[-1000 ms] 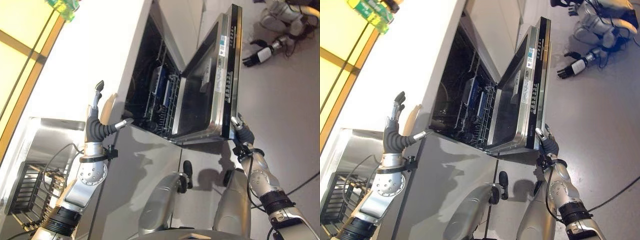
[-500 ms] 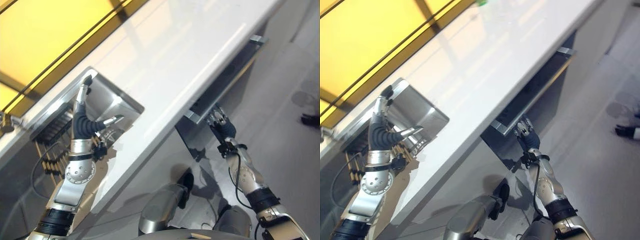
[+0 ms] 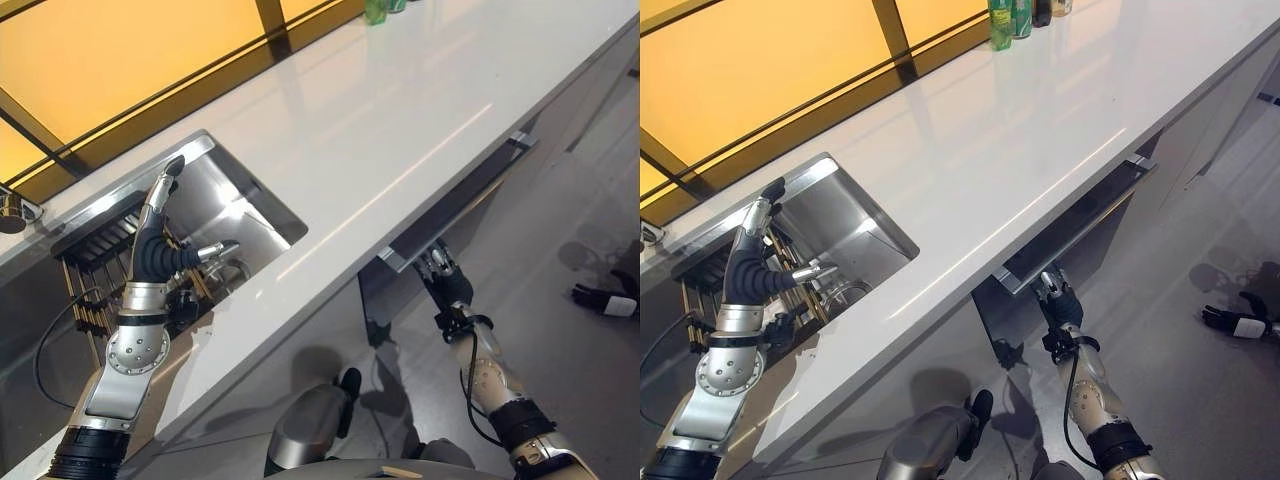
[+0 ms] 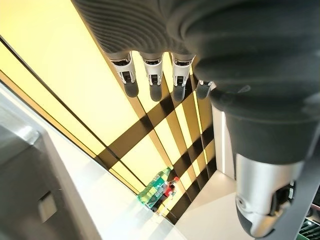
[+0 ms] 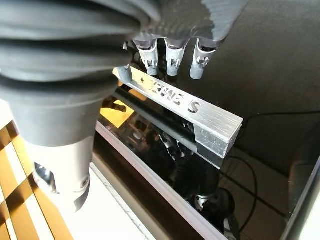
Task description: Pick up plates and place into dishwasher.
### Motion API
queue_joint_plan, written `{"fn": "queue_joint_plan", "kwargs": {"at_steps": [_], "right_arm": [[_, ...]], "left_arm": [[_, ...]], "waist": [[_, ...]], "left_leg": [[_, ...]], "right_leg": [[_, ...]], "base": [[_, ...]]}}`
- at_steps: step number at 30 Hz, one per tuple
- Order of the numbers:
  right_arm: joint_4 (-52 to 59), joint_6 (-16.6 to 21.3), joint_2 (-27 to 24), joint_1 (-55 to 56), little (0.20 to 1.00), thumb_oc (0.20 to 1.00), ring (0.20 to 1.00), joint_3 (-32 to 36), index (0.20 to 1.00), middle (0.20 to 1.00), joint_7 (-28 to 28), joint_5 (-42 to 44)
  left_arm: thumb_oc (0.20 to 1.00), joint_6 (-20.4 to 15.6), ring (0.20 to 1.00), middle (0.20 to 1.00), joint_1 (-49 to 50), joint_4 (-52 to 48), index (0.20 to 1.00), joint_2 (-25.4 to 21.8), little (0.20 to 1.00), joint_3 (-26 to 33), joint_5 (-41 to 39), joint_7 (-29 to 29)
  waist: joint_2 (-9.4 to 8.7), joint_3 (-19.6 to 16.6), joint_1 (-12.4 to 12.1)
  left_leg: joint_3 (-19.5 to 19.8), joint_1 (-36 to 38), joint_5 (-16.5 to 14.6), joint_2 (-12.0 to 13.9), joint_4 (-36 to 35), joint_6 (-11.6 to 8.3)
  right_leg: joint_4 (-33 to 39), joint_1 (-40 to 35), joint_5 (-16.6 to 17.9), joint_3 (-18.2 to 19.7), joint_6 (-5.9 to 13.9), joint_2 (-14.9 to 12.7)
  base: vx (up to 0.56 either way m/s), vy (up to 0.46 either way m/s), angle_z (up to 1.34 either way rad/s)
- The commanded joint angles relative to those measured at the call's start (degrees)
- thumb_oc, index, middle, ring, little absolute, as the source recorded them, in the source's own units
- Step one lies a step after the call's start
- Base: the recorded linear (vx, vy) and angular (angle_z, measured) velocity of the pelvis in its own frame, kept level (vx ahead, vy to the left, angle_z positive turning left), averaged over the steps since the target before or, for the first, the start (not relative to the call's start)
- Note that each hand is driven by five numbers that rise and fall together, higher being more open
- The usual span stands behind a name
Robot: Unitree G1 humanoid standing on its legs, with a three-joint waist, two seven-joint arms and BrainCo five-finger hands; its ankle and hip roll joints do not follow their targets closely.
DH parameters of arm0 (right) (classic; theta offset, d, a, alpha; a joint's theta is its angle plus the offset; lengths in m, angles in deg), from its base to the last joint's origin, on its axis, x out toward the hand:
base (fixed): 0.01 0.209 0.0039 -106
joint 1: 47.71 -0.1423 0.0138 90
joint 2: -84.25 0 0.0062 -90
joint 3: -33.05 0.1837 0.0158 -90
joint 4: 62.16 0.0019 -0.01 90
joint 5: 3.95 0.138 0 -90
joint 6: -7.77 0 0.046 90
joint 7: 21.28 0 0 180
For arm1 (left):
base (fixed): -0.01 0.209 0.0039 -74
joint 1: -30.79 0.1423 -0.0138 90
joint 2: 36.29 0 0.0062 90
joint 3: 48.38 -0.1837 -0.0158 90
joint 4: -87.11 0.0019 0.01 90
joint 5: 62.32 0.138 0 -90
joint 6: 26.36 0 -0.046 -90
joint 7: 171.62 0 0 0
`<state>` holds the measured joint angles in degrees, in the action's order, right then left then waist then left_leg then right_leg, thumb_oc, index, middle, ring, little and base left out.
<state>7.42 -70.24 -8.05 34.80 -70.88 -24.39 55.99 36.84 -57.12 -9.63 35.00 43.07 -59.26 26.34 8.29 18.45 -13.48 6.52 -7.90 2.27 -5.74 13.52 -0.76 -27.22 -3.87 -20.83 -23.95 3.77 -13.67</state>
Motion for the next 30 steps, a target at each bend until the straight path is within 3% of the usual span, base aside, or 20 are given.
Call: {"fn": "queue_joint_plan", "kwargs": {"at_steps": [1,8,12,14,18,22,24,30], "right_arm": [[9.58,4.9,4.82,-5.99,1.0,1.0,1.0,-0.65,1.0,1.0,-4.97,-3.47],[10.1,4.09,5.16,3.43,1.0,1.0,1.0,1.51,1.0,1.0,0.36,-9.0],[10.38,-2.64,6.6,10.4,1.0,1.0,1.0,5.0,1.0,1.0,12.04,-12.74],[11.52,-3.5,6.78,13.98,1.0,1.0,1.0,6.29,1.0,1.0,14.24,-13.73],[15.29,-1.7,5.23,17.78,1.0,1.0,1.0,8.07,1.0,1.0,22.28,-14.11],[21.6,2.47,3.03,15.29,1.0,1.0,1.0,9.16,1.0,1.0,29.49,-19.22],[26.1,4.08,2.21,13.21,1.0,1.0,1.0,9.11,1.0,1.0,29.04,-23.09],[33.25,8.62,-1.4,6.08,1.0,1.0,1.0,3.52,1.0,1.0,19.84,-33.24]], "left_arm": [[1.0,-2.16,1.0,1.0,0.4,-2.8,1.0,-1.85,1.0,1.48,-1.72,0.5],[1.0,-1.68,1.0,1.0,2.38,-2.75,1.0,1.85,1.0,1.59,0.63,2.92],[1.0,-1.31,1.0,1.0,5.05,-3.08,1.0,4.2,1.0,3.49,2.24,5.02],[1.0,-1.25,1.0,1.0,6.32,-3.9,1.0,4.5,1.0,4.31,2.73,6.05],[1.0,-0.33,1.0,1.0,6.68,-5.19,1.0,3.79,1.0,4.66,3.1,8.39],[1.0,1.96,1.0,1.0,5.42,-6.33,1.0,2.97,1.0,4.12,2.82,10.74],[1.0,2.85,1.0,1.0,4.69,-6.84,1.0,3.2,1.0,3.75,2.52,11.36],[1.0,3.35,1.0,1.0,0.65,-4.12,1.0,2.74,1.0,3.1,-1.79,11.57]], "waist": [[-2.0,-5.77,0.05],[-1.44,-7.84,3.66],[-1.78,-8.53,6.79],[-2.41,-8.61,7.82],[-3.64,-8.42,9.53],[-4.36,-8.6,10.27],[-4.69,-8.84,10.05],[-5.54,-8.34,7.83]], "left_leg": [[-0.64,4.05,-2.85,0.74,-2.4,0.91],[-2.28,5.76,-1.1,2.49,-6.45,0.19],[-4.48,6.62,-1.41,3.66,-7.28,-0.18],[-5.59,6.86,-1.77,4.08,-7.4,-0.11],[-7.4,6.88,-2.59,4.44,-6.89,0.04],[-8.46,7.12,-3.74,4.29,-6.6,0.7],[-8.63,7.08,-4.51,3.95,-6.45,1.44],[-5.8,6.84,-5.98,0.42,-5.18,5.11]], "right_leg": [[6.3,1.02,12.55,3.87,-1.87,-1.14],[10.33,0.64,13.34,6.26,-1.54,0.98],[12.46,0.5,13.88,8.46,-1.12,1.7],[13.25,0.56,14.19,9.32,-0.89,1.89],[14.93,0.8,15.35,11.02,-0.14,1.86],[16.02,1.12,16.25,12.47,0.82,1.38],[14.72,1.78,16.3,12.67,1.11,0.96],[-4.72,8.18,16.61,14.09,0.41,0.49]], "base": [[-0.08,-0.029,-0.05],[-0.07,-0.013,-0.2],[-0.03,-0.013,-0.4],[-0.03,-0.054,-0.45],[-0.02,-0.043,-0.34],[-0.01,0.039,-0.32],[-0.02,0.107,-0.2],[-0.01,0.128,0.03]]}}
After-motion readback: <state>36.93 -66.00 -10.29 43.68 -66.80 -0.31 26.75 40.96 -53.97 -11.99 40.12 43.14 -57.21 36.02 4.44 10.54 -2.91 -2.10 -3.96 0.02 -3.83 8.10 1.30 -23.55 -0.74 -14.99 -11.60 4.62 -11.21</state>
